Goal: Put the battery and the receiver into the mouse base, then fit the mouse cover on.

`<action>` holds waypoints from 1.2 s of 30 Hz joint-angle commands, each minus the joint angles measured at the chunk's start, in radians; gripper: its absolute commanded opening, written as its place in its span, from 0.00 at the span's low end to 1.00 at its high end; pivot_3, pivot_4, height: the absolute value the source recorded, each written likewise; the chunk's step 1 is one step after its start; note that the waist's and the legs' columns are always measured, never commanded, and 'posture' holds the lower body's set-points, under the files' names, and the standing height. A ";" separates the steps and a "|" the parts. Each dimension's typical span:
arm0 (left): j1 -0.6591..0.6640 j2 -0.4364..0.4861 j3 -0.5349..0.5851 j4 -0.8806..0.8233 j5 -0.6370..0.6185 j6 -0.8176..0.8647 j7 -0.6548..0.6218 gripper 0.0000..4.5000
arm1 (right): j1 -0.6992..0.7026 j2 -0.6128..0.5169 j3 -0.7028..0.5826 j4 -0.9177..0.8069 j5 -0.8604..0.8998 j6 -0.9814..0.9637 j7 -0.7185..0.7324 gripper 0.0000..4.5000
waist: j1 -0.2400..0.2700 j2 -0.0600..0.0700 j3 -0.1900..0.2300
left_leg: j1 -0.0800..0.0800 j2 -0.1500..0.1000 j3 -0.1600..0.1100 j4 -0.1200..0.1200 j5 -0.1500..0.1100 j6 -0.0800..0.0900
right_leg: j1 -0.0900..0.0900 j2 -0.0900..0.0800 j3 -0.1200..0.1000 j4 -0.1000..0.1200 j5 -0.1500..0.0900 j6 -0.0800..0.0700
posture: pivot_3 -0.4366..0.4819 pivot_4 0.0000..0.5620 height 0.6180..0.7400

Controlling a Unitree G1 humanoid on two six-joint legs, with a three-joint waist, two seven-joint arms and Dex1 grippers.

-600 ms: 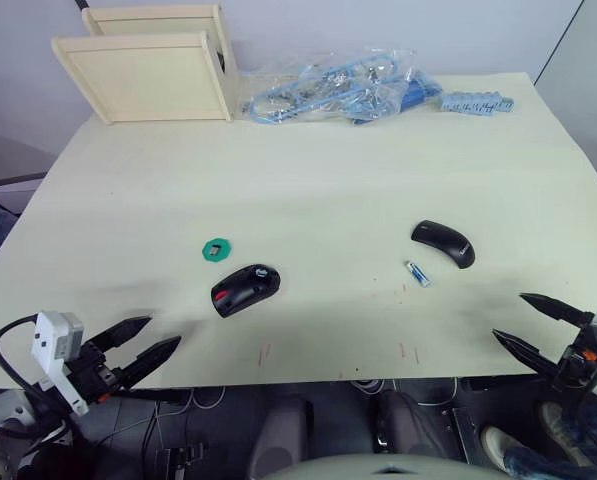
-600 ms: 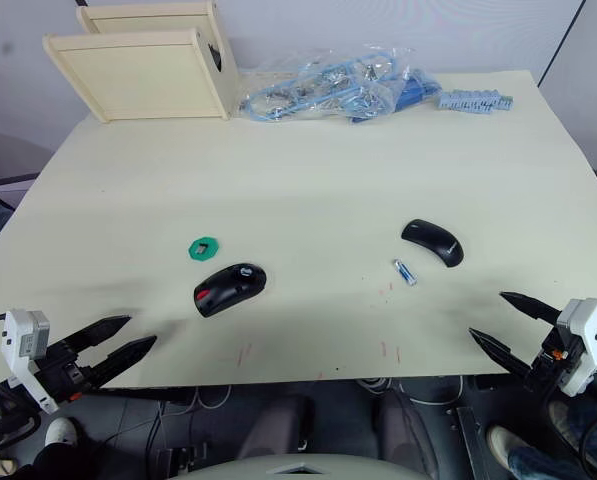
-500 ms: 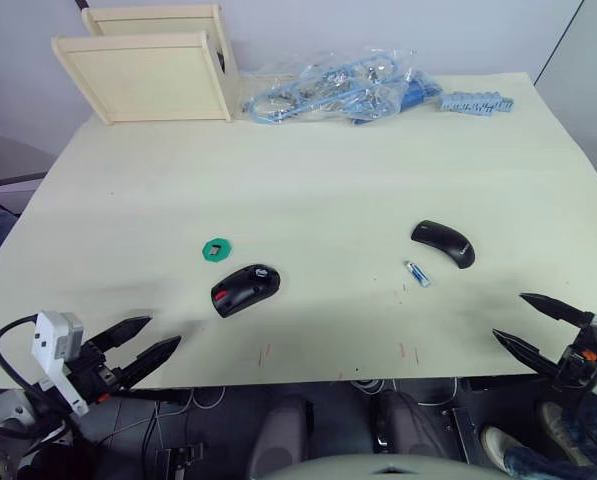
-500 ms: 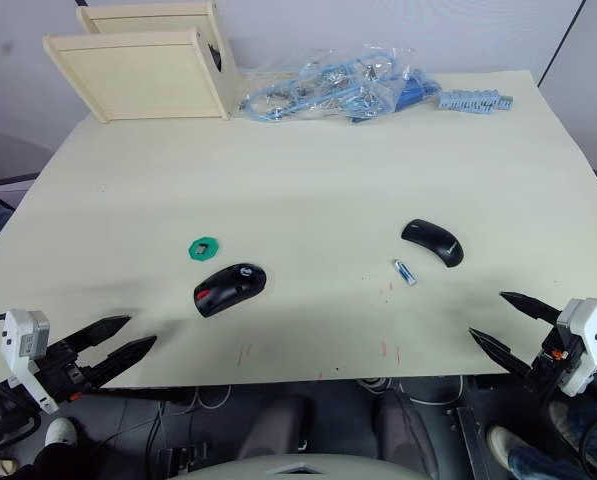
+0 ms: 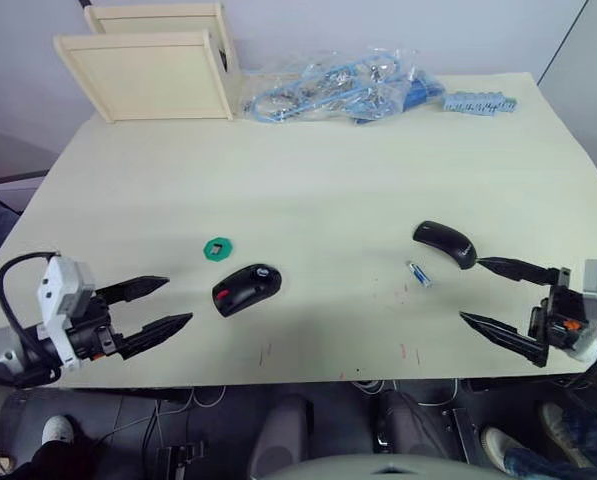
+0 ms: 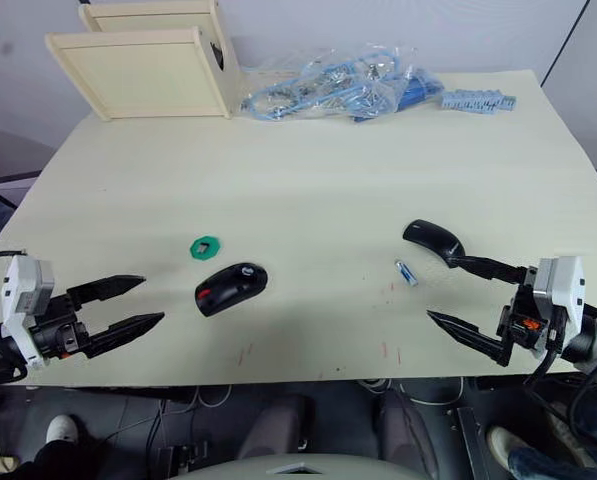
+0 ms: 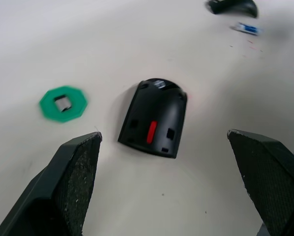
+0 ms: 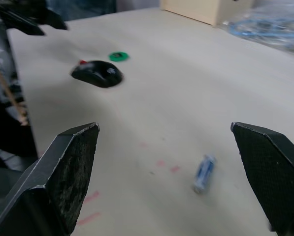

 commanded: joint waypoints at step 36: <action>-0.466 -0.005 -0.555 0.143 0.337 -0.028 0.075 0.98 | 0.061 -0.070 -0.065 -0.214 0.147 0.095 -0.050 1.00 | -0.001 -0.002 0.002 | -0.001 0.000 -0.001 0.000 0.000 0.000 | 0.000 0.000 -0.001 0.001 0.000 0.000 | 0.48 0.27 1.00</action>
